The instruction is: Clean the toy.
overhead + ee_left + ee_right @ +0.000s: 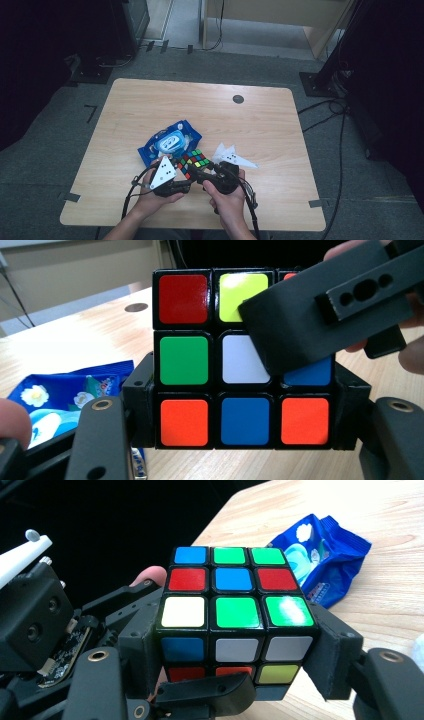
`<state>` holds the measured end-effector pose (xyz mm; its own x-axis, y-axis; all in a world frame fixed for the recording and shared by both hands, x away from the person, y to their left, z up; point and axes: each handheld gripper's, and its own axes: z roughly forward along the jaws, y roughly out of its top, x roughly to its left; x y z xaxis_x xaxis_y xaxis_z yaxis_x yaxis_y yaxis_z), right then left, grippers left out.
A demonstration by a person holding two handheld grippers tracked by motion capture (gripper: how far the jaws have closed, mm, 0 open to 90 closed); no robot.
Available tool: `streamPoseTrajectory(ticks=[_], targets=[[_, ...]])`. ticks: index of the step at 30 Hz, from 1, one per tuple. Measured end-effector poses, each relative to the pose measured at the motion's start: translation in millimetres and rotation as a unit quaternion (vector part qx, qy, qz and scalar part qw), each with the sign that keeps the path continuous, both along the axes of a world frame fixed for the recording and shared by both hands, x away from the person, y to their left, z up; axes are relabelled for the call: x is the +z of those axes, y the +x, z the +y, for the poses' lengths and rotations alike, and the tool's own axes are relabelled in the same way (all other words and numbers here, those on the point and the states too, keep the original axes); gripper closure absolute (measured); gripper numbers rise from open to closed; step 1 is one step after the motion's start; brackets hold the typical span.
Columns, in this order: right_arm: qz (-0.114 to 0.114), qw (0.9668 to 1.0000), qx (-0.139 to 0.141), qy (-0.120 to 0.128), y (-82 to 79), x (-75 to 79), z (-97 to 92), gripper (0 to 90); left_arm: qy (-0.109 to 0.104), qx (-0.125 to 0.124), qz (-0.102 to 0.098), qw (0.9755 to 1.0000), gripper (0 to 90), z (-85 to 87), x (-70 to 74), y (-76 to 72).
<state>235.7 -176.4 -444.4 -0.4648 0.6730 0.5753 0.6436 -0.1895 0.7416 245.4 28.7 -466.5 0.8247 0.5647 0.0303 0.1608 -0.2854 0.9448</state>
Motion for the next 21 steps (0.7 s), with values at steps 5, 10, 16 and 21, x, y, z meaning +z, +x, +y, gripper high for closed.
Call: streamPoseTrajectory(ticks=[5, 10, 16, 21], targets=[[-0.001, 0.9999, -0.010, -0.006, 5.5, 10.2, -17.2, 34.2, 0.030, -0.023, -0.007, 0.9993, 28.3, 5.3, -2.7, 2.6], [0.013, 0.9994, 0.028, -0.017, 8.4, 18.1, -25.6, 34.2, 0.044, -0.012, -0.024, 0.9987, 28.3, 9.9, -4.9, 5.2], [0.019, 0.9977, 0.059, -0.026, 8.4, 15.4, -17.2, 34.2, 0.068, -0.013, -0.051, 0.9963, 27.1, 5.0, -4.8, -0.5], [0.025, 0.9962, 0.078, -0.030, 7.8, 14.2, -11.5, 34.2, 0.062, -0.018, -0.069, 0.9956, 24.0, -0.2, 0.3, -6.7]])
